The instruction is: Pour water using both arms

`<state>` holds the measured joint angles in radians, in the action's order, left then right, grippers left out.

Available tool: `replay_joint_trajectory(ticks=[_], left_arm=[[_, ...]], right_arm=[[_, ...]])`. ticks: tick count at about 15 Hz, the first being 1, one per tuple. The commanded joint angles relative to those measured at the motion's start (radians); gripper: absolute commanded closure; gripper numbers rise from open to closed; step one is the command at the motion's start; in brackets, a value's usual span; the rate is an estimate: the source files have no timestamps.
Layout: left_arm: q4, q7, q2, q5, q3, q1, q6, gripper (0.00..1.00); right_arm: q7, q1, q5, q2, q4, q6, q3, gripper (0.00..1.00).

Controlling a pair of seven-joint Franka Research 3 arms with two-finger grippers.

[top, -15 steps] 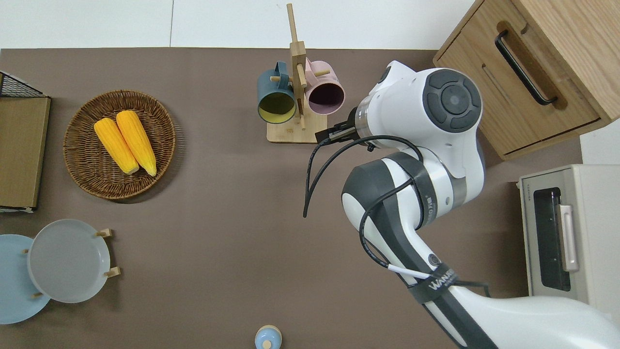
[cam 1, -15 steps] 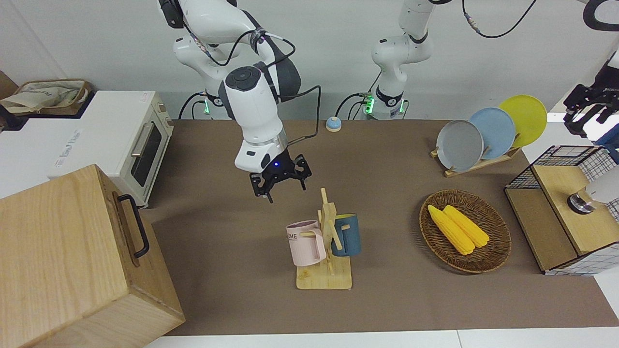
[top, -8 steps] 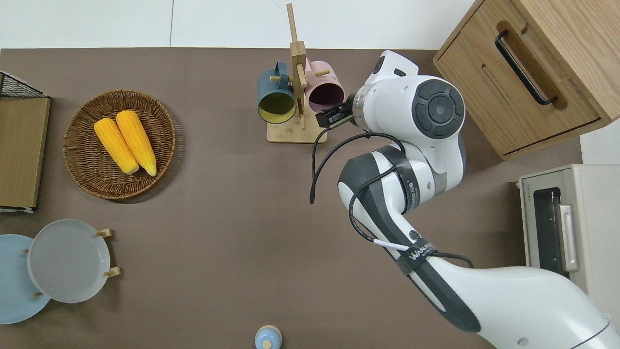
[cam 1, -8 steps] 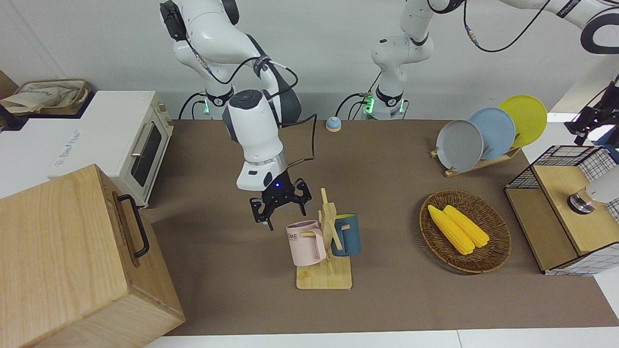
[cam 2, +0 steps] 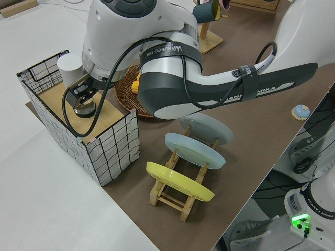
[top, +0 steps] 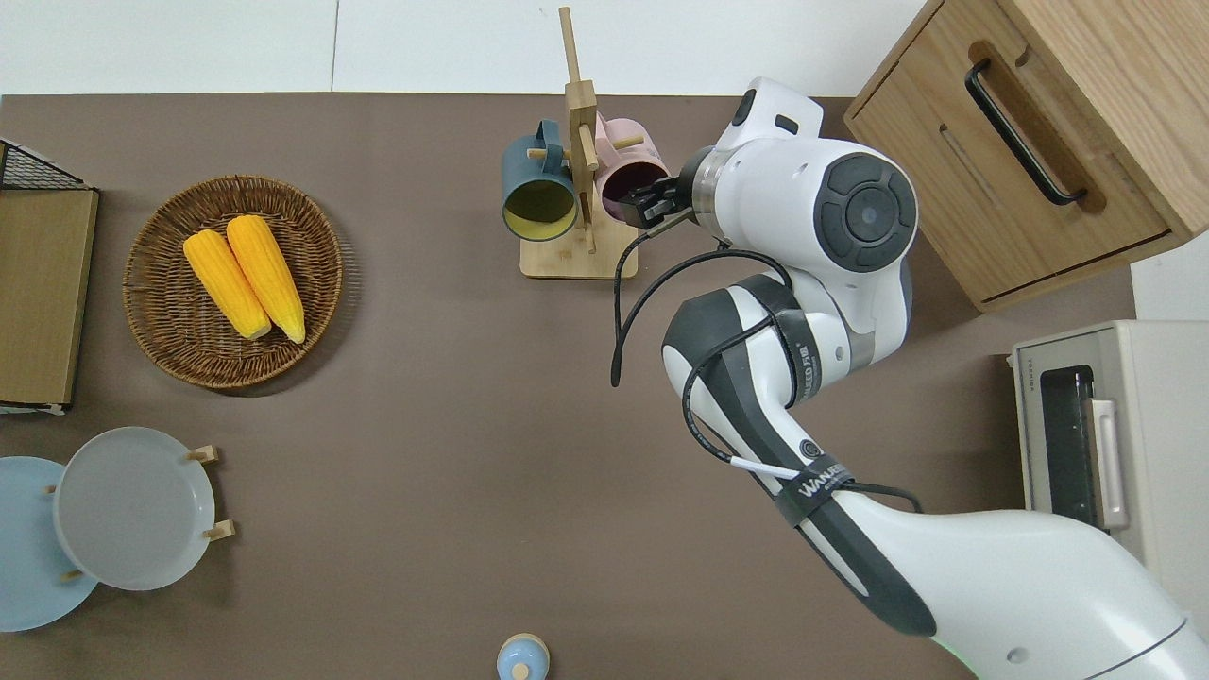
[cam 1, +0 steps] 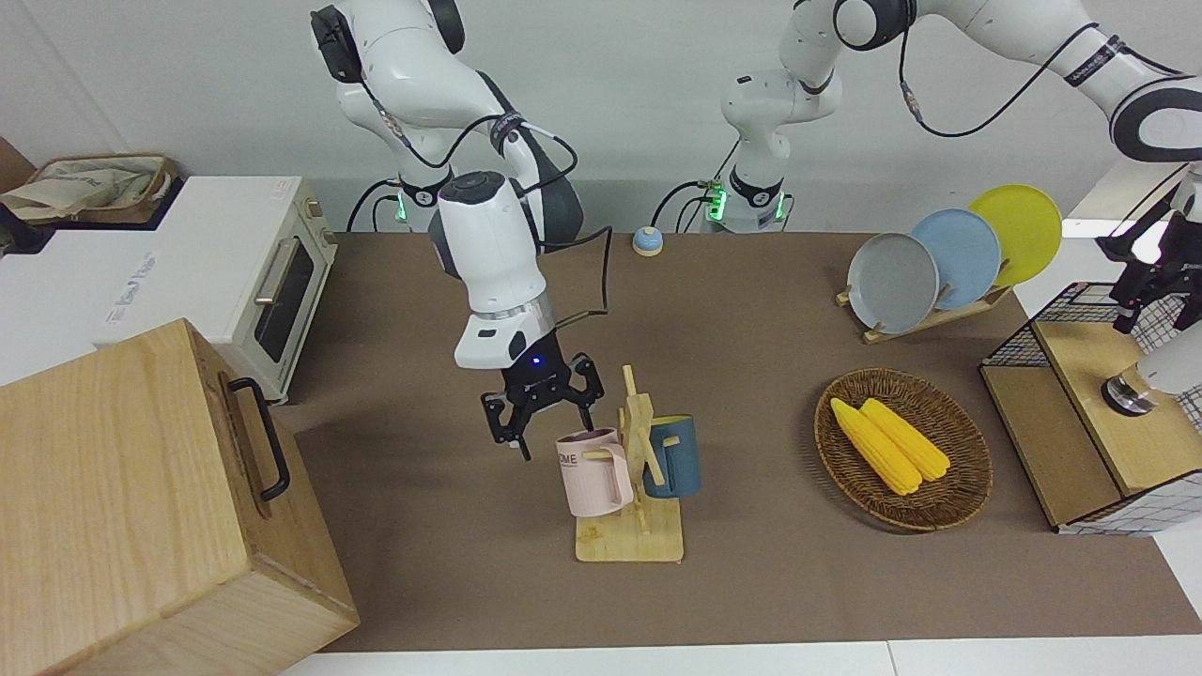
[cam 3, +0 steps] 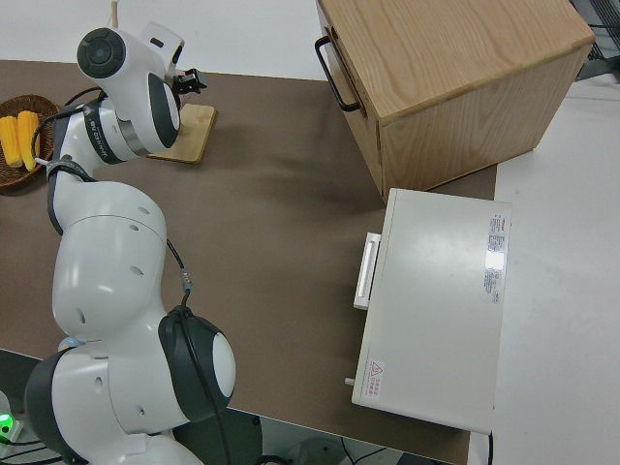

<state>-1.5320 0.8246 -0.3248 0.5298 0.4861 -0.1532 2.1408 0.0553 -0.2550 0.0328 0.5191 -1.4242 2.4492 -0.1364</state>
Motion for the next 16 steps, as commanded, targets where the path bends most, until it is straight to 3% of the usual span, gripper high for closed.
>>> replay_joint_trajectory(ticks=[1, 7, 12, 16], left_arm=[[0.012, 0.057, -0.037, 0.078, -0.004, -0.008, 0.077, 0.00], [0.013, 0.074, -0.060, 0.159, -0.026, -0.008, 0.177, 0.00], [0.018, 0.079, -0.088, 0.160, -0.027, -0.008, 0.217, 0.00], [0.020, 0.108, -0.099, 0.176, -0.043, -0.009, 0.232, 0.03]], right_arm=[[0.104, 0.028, 0.019, 0.029, 0.034, 0.014, -0.011, 0.203], [0.103, 0.026, 0.018, 0.035, 0.036, 0.016, -0.012, 0.337], [0.097, 0.020, 0.006, 0.045, 0.060, 0.014, -0.012, 0.655], [0.095, 0.017, 0.003, 0.050, 0.067, 0.014, -0.012, 0.739]])
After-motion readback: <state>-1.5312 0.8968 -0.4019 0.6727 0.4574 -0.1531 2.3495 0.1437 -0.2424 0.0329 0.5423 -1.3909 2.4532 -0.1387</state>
